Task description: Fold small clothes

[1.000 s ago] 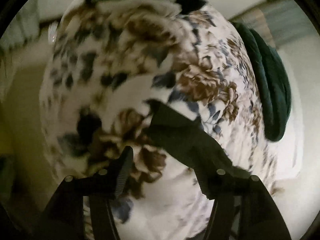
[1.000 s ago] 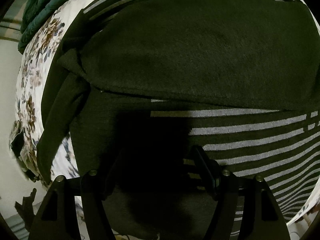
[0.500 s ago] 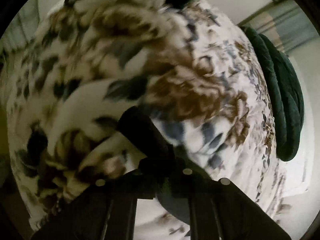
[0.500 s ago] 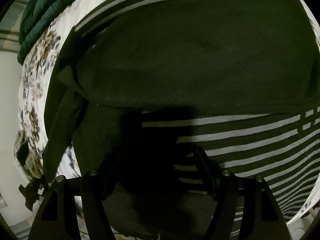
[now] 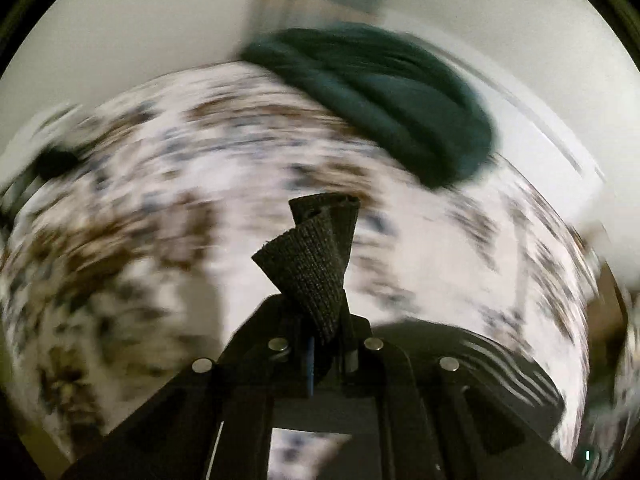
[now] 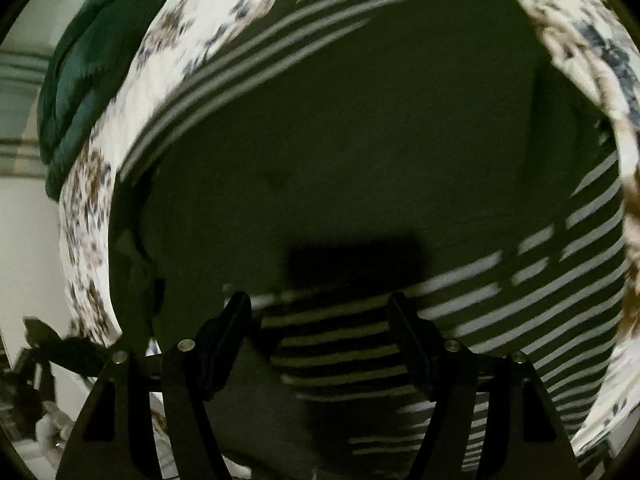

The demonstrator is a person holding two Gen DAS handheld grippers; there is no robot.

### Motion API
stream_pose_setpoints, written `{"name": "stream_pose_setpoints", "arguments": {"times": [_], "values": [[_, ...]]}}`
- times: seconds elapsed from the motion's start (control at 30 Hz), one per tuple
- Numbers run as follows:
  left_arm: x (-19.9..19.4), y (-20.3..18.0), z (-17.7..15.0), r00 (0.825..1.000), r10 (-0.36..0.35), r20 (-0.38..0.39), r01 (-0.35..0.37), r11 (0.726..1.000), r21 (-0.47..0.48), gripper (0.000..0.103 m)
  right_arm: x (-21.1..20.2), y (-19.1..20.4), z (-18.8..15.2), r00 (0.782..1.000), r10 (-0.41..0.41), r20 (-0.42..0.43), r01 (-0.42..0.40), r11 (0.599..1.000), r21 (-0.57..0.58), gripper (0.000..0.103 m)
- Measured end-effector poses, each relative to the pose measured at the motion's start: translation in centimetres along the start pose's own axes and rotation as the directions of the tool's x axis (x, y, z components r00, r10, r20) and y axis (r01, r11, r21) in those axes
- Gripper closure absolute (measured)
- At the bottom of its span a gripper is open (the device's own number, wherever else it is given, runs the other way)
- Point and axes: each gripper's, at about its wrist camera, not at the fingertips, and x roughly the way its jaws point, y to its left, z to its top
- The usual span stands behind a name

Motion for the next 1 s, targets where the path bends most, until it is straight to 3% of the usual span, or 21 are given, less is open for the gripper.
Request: {"name": "stream_pose_setpoints", "arguments": {"times": [0.13, 0.23, 0.33, 0.43, 0.53, 0.6, 0.67, 0.77, 0.83, 0.9, 1.0], "values": [[1.3, -12.8, -2.8, 0.987, -0.138, -0.083, 0.151, 0.971, 0.187, 0.098, -2.3, -2.5, 2.5, 0.999, 0.001, 0.046, -0.002, 1.000, 0.027, 0.031], [1.9, -21.4, -6.8, 0.960, -0.225, -0.168, 0.267, 0.918, 0.294, 0.098, -4.0, -5.0, 4.2, 0.997, -0.018, 0.077, 0.015, 0.999, 0.038, 0.031], [2.3, -29.3, -11.9, 0.923, -0.279, -0.264, 0.367, 0.842, 0.394, 0.098, -5.2, -8.0, 5.6, 0.995, -0.042, 0.087, 0.036, 0.997, 0.067, 0.031], [2.5, -33.7, -16.2, 0.897, -0.286, -0.336, 0.421, 0.784, 0.456, 0.098, -5.8, -11.0, 6.4, 0.995, -0.056, 0.081, 0.047, 0.993, 0.108, 0.031], [3.1, -36.2, -19.0, 0.880, -0.268, -0.392, 0.447, 0.745, 0.495, 0.097, -6.1, -13.9, 6.9, 0.994, -0.075, 0.073, 0.065, 0.989, 0.134, 0.031], [3.2, -37.0, -20.3, 0.878, -0.241, -0.414, 0.443, 0.736, 0.511, 0.093, -6.3, -15.5, 6.9, 0.994, -0.083, 0.066, 0.073, 0.986, 0.149, 0.031], [3.1, -37.1, -21.0, 0.889, -0.205, -0.410, 0.418, 0.731, 0.540, 0.092, -6.5, -16.6, 6.6, 0.995, -0.085, 0.055, 0.076, 0.985, 0.155, 0.031], [2.2, -35.4, -20.5, 0.906, -0.212, -0.368, 0.394, 0.742, 0.543, 0.070, -7.1, -17.9, 5.9, 0.995, -0.089, 0.039, 0.082, 0.986, 0.147, 0.031], [2.0, -33.4, -20.2, 0.919, -0.211, -0.332, 0.366, 0.767, 0.527, 0.043, -7.7, -18.0, 5.3, 0.995, -0.094, 0.036, 0.089, 0.988, 0.126, 0.031], [1.7, -30.4, -18.8, 0.935, -0.193, -0.298, 0.327, 0.797, 0.509, 0.027, -8.5, -17.5, 4.9, 0.994, -0.099, 0.041, 0.095, 0.991, 0.097, 0.031], [1.6, -25.4, -17.1, 0.955, -0.146, -0.259, 0.256, 0.847, 0.466, 0.025, -9.5, -15.6, 4.9, 0.993, -0.102, 0.061, 0.100, 0.994, 0.037, 0.031]]}}
